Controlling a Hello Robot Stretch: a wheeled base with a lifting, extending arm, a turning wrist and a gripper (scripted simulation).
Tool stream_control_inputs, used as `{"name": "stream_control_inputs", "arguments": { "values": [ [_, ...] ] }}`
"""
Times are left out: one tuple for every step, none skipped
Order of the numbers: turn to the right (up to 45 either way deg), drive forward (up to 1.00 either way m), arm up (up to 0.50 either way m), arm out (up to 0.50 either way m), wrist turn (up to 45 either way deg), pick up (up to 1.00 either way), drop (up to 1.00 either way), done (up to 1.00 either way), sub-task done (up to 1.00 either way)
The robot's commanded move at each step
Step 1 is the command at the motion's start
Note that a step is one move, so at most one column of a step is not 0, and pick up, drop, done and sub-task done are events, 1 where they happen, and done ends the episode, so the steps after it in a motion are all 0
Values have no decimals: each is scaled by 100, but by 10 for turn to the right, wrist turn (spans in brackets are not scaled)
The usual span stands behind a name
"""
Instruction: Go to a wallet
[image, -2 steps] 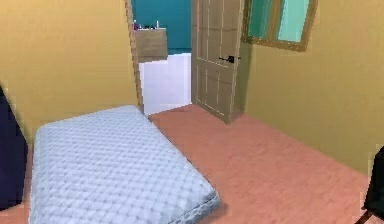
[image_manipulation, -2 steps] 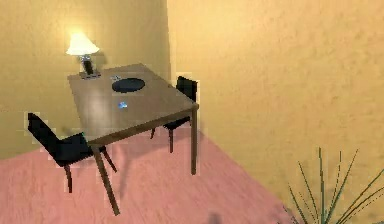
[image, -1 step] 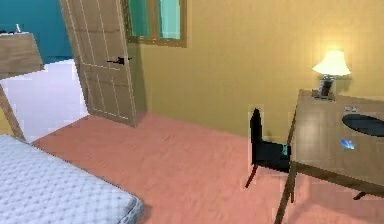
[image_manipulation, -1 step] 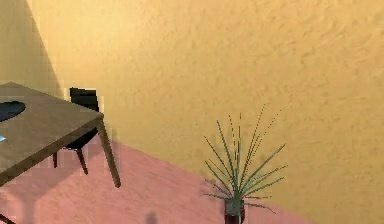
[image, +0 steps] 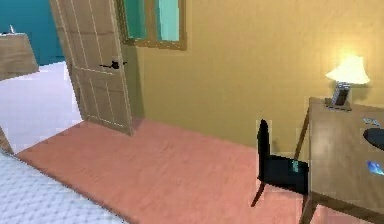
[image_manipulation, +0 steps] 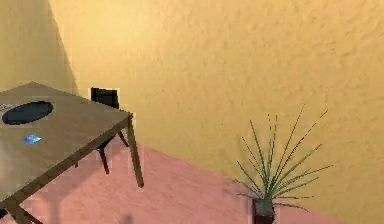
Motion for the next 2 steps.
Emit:
{"name": "stream_control_inputs", "arguments": {
  "values": [
    [-30, 0, 0, 0, 0, 0, 0, 0, 0],
    [0, 85, 0, 0, 0, 0, 0, 0, 0]
  ]
}}
